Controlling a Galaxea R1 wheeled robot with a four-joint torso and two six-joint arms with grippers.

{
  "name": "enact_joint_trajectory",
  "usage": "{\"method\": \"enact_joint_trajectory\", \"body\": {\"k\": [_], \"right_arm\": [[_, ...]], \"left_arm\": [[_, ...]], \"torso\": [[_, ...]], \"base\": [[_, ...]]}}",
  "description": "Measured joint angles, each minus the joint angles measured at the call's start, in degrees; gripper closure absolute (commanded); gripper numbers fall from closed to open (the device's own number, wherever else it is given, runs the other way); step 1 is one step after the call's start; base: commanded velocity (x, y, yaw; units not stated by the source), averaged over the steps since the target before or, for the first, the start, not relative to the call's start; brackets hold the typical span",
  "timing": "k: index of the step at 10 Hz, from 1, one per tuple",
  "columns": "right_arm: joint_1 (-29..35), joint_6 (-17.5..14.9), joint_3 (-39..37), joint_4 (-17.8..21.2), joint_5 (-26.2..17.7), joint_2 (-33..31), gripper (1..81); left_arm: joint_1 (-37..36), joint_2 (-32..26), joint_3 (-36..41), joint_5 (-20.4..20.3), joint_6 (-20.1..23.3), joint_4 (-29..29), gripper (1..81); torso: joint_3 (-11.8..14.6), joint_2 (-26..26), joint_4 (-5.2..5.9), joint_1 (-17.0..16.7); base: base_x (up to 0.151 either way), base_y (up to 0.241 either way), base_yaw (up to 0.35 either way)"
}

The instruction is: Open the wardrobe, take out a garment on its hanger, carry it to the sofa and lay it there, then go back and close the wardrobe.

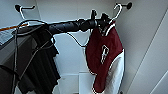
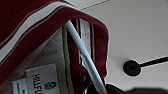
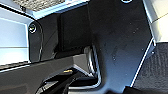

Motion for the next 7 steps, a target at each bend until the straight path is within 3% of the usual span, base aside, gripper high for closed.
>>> {"method": "enact_joint_trajectory", "body": {"k": [7], "right_arm": [[0.16, -0.02, 0.00, 0.02, 0.55, 0.02, 1.0]], "left_arm": [[3.58, -0.35, 3.85, -1.97, 0.33, 0.41, 81.1]], "torso": [[0.00, 0.02, 0.00, 0.00]], "base": [[-0.104, 0.000, 0.000]]}}
